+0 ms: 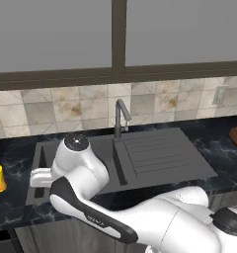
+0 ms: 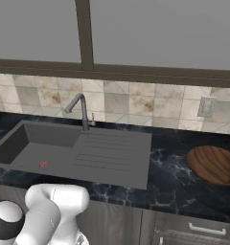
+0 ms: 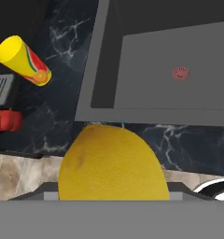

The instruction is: Remove the lemon and bell pepper from the sink. Then move the bowl and cup from the counter to the sink for washing.

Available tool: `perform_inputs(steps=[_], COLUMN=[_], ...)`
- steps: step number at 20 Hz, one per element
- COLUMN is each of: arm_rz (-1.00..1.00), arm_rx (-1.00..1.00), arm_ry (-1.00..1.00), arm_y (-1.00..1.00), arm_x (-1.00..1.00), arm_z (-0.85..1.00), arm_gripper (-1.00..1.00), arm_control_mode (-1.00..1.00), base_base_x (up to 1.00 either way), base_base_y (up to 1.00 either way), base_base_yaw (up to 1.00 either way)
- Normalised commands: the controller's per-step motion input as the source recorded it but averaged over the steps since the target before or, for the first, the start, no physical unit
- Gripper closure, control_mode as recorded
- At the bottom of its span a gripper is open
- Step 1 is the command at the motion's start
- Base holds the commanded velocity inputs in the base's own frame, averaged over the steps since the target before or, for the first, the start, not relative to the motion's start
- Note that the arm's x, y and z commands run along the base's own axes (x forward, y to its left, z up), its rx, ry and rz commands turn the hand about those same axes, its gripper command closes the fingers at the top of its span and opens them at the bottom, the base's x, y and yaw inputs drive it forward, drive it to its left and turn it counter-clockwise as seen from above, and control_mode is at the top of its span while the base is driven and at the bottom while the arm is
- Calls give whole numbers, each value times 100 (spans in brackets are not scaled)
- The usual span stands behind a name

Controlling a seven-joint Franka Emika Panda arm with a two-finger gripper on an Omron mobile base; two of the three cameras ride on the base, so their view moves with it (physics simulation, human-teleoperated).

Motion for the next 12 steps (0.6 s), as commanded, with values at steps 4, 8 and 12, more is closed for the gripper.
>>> perform_inputs(steps=[4, 8, 12], arm_rz=[0, 5, 9], arm_rx=[0, 0, 1], arm_ry=[-1, 6, 7], arm_y=[33, 23, 23], arm_x=[2, 2, 0], arm_z=[-11, -3, 0], arm_gripper=[100, 100, 100], arm_control_mode=[-100, -100, -100], base_base_x=[0, 0, 0], base_base_y=[0, 0, 0], base_base_yaw=[0, 0, 0])
